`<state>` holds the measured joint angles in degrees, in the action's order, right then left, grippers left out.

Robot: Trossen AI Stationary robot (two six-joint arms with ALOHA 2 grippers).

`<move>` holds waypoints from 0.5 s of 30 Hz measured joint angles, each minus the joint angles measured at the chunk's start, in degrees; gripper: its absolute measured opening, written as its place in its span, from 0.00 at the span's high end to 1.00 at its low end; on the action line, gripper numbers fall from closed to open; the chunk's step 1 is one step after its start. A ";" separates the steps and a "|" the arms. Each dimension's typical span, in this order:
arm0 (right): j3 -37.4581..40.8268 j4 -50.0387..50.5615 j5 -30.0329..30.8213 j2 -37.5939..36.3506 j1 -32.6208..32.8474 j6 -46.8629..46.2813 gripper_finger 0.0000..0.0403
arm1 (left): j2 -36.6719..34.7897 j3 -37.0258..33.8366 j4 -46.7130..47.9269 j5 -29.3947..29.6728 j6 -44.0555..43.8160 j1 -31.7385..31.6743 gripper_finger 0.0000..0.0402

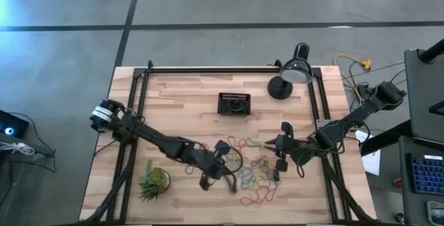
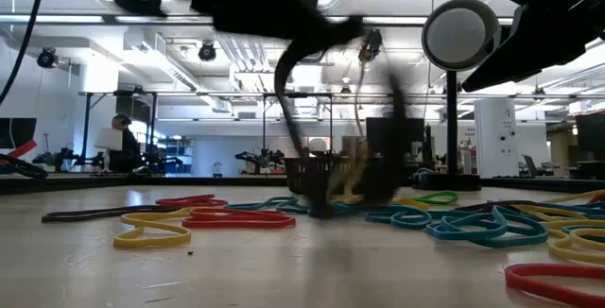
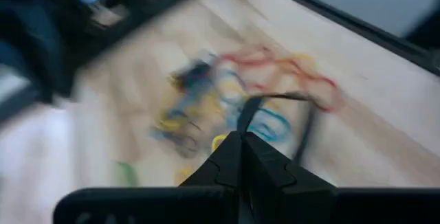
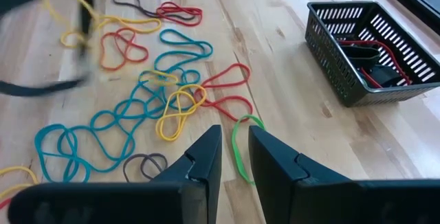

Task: Pick and place rubber bands into bin
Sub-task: Put the black rubber band into the basket

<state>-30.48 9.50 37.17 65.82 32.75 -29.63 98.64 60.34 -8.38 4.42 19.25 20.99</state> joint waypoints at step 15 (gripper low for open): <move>0.07 -0.94 0.00 0.00 -0.02 -0.15 0.83 | 0.95 -2.50 1.75 -2.22 -9.88 -4.09 1.00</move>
<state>-30.41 8.56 37.17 65.82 32.73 -29.78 99.59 57.84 -6.64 2.21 9.37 16.90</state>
